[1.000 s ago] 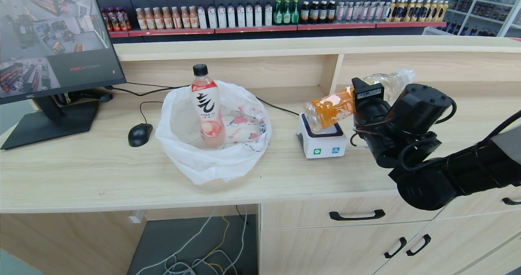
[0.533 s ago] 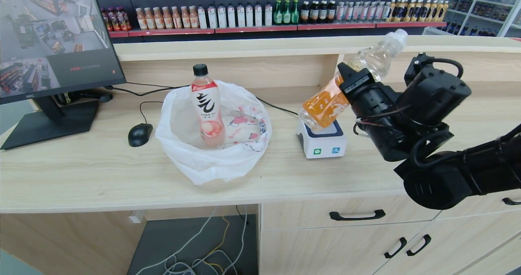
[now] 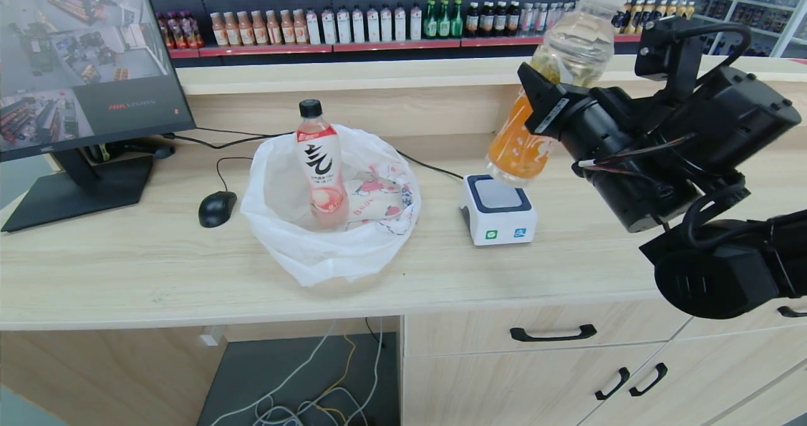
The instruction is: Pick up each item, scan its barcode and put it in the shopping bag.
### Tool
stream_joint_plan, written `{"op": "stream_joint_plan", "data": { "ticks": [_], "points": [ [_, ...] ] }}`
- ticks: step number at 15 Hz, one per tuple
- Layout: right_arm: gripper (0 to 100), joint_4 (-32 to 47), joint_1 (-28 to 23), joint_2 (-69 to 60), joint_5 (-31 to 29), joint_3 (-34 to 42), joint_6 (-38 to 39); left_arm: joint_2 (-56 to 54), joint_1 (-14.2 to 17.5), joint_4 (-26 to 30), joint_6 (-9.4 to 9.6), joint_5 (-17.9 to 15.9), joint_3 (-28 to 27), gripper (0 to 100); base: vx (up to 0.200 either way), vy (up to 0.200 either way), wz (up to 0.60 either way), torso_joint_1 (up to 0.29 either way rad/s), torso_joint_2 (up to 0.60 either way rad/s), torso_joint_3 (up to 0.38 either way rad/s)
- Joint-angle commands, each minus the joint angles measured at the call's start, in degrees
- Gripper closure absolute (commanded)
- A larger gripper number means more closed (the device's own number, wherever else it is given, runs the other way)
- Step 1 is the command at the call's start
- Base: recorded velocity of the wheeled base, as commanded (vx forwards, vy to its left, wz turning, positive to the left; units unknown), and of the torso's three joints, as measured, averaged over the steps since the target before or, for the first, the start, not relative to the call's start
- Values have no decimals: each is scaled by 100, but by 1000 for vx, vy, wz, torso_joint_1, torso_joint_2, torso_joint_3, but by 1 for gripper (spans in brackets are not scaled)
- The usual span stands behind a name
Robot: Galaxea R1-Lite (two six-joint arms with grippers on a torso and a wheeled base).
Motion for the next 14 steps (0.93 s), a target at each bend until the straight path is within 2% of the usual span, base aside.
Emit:
{"op": "stream_joint_plan", "data": {
  "ticks": [1, 5, 7, 14],
  "points": [
    [100, -331, -44, 20, 286, 156, -482, 0, 0, -3, 2, 2, 1, 0, 0, 0, 0, 0, 0, 0],
    [100, -1166, -141, 64, 313, 991, -1088, 0, 0, -3, -7, 2, 1, 0, 0, 0, 0, 0, 0, 0],
    [100, -1219, -132, 82, 295, 1017, -1088, 0, 0, -3, -15, 2, 1, 0, 0, 0, 0, 0, 0, 0],
    [100, -1333, -141, 258, 269, 1026, -965, 0, 0, -3, -15, 2, 1, 0, 0, 200, 0, 4, 5, 2]
  ]
}}
